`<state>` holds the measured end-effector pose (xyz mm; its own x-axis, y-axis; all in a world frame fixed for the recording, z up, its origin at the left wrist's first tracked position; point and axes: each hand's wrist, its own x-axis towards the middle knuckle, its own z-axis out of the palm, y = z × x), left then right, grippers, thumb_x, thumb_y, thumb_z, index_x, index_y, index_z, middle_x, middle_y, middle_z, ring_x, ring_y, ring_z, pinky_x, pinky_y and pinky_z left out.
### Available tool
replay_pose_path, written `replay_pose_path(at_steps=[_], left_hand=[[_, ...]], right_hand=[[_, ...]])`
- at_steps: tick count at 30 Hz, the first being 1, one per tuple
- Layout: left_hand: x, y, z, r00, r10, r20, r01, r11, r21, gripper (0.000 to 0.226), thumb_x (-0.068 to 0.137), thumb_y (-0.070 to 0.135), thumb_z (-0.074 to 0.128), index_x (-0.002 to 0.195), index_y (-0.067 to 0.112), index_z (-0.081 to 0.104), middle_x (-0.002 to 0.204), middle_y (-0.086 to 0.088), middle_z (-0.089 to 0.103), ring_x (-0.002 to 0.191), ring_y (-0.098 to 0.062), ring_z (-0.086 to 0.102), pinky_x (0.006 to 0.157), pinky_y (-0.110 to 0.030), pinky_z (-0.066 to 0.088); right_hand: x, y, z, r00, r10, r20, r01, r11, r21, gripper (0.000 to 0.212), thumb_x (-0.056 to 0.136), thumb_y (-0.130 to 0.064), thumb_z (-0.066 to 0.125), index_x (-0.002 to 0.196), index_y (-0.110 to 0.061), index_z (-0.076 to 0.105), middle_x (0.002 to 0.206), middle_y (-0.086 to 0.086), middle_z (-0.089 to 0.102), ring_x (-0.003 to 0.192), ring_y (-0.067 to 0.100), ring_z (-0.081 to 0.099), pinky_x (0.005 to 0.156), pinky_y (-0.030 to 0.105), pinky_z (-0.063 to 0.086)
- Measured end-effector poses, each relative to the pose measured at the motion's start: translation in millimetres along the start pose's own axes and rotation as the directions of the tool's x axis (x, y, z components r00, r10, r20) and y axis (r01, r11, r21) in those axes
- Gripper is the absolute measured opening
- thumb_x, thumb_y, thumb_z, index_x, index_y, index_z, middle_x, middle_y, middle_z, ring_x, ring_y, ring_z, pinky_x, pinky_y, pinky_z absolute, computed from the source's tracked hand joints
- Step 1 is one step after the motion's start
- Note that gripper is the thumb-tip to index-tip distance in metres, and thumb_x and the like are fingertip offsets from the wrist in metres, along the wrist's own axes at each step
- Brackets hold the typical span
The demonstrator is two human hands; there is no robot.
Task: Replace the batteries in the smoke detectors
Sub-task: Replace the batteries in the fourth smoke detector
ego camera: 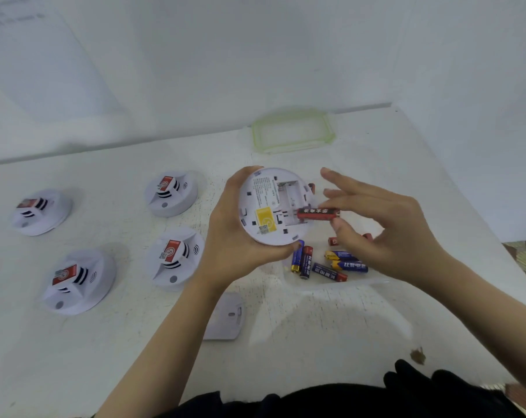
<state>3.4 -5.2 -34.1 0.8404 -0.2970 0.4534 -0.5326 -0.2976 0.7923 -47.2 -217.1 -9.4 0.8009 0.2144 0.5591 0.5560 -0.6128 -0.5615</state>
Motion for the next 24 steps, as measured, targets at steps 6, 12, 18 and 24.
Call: replay_pose_path(at_steps=[6, 12, 18, 24], left_hand=[[6, -14, -12, 0.996, -0.024, -0.09, 0.028, 0.999, 0.037, 0.094, 0.05, 0.041, 0.083, 0.128, 0.02, 0.037, 0.122, 0.025, 0.045, 0.113, 0.015, 0.046, 0.089, -0.003, 0.039], [10, -23, -17, 0.993, -0.04, -0.108, 0.042, 0.999, 0.018, 0.097, 0.049, 0.043, 0.084, 0.129, 0.02, 0.036, 0.125, 0.02, 0.046, 0.116, 0.009, 0.047, 0.093, -0.007, 0.04], [15, -22, -10, 0.993, -0.082, -0.083, 0.079, 0.996, -0.034, 0.098, 0.046, 0.042, 0.086, 0.129, 0.023, 0.037, 0.123, 0.025, 0.047, 0.115, 0.01, 0.049, 0.09, -0.006, 0.041], [20, -26, -5, 0.992, -0.094, -0.087, 0.092, 0.995, -0.024, 0.098, 0.044, 0.047, 0.087, 0.127, 0.034, 0.036, 0.124, 0.026, 0.048, 0.119, 0.0, 0.051, 0.096, -0.021, 0.047]], right_hand=[[-12, 7, -7, 0.97, 0.08, 0.228, -0.045, 0.987, -0.157, 0.03, 0.074, -0.029, 0.046, 0.08, -0.022, 0.075, 0.142, -0.003, 0.045, 0.134, 0.011, 0.037, 0.109, 0.021, 0.028], [11, 15, -7, 0.952, 0.203, 0.229, -0.192, 0.979, -0.07, 0.026, 0.079, -0.03, 0.047, 0.089, -0.025, 0.07, 0.115, -0.01, 0.063, 0.11, -0.001, 0.051, 0.095, 0.007, 0.031], [76, 52, 7, 0.834, 0.463, 0.3, -0.361, 0.869, -0.338, 0.021, 0.089, -0.017, 0.054, 0.106, -0.018, 0.067, 0.102, -0.003, 0.066, 0.084, 0.01, 0.051, 0.069, 0.011, 0.033], [105, 59, 25, 0.637, 0.638, 0.433, -0.429, 0.759, -0.489, 0.038, 0.081, -0.042, 0.069, 0.1, -0.009, 0.069, 0.095, 0.001, 0.063, 0.091, 0.018, 0.058, 0.079, 0.029, 0.046]])
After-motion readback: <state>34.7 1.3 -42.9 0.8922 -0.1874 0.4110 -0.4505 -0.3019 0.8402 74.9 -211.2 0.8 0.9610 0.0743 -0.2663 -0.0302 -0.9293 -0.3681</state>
